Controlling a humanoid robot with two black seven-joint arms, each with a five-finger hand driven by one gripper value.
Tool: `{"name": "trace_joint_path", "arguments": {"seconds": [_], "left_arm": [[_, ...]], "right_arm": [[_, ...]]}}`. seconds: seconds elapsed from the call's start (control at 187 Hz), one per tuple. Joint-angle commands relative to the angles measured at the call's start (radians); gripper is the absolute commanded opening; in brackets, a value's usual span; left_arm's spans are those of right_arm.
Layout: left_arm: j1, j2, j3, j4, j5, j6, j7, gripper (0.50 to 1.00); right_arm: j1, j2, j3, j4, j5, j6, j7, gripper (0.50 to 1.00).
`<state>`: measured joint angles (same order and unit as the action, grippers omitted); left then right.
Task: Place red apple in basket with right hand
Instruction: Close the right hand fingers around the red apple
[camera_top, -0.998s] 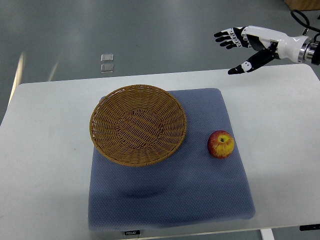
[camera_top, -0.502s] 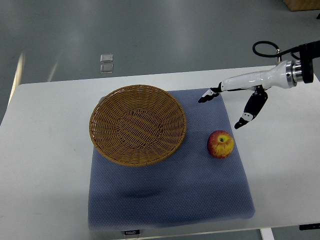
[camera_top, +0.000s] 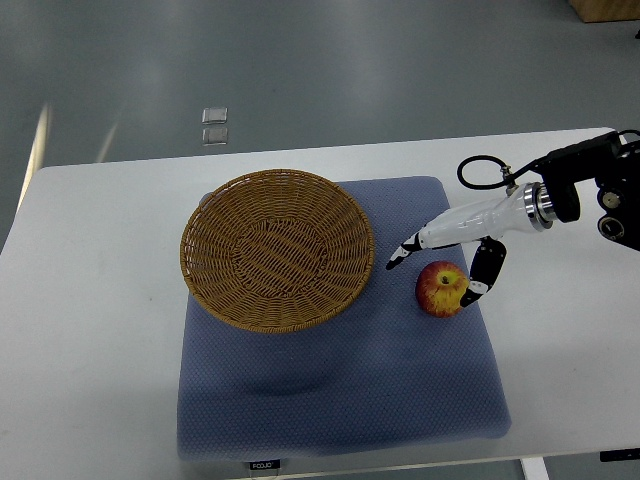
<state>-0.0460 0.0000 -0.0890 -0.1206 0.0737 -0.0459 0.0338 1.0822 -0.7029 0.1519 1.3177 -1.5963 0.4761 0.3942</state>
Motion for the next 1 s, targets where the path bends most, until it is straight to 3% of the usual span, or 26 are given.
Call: {"name": "trace_joint_path", "arguments": {"seconds": [0.0, 0.566, 0.571, 0.657, 0.827, 0.993], "left_arm": [[0.0, 0.0, 0.0, 0.001, 0.0, 0.0, 0.0, 1.0], [0.0, 0.0, 0.0, -0.001, 0.0, 0.0, 0.0, 1.0], [0.0, 0.0, 0.0, 0.001, 0.0, 0.0, 0.0, 1.0], [0.0, 0.0, 0.0, -0.001, 0.0, 0.0, 0.0, 1.0], [0.002, 0.0, 0.0, -0.001, 0.0, 0.0, 0.0, 1.0], [0.0, 0.0, 0.0, 0.001, 0.0, 0.0, 0.0, 1.0]], "right_arm": [[-0.018, 0.002, -0.005, -0.008, -0.022, -0.027, 0.0, 0.915], [-0.084, 0.003, -0.011, -0.031, -0.056, -0.117, -0.006, 0.862], [-0.085, 0.003, -0.012, -0.034, -0.062, -0.117, -0.011, 0.836], [-0.088, 0.003, -0.018, -0.035, -0.065, -0.119, -0.012, 0.803], [-0.09, 0.003, -0.018, -0.037, -0.065, -0.119, -0.012, 0.797], [-0.09, 0.011, -0.018, -0.037, -0.065, -0.119, -0.012, 0.754]]}}
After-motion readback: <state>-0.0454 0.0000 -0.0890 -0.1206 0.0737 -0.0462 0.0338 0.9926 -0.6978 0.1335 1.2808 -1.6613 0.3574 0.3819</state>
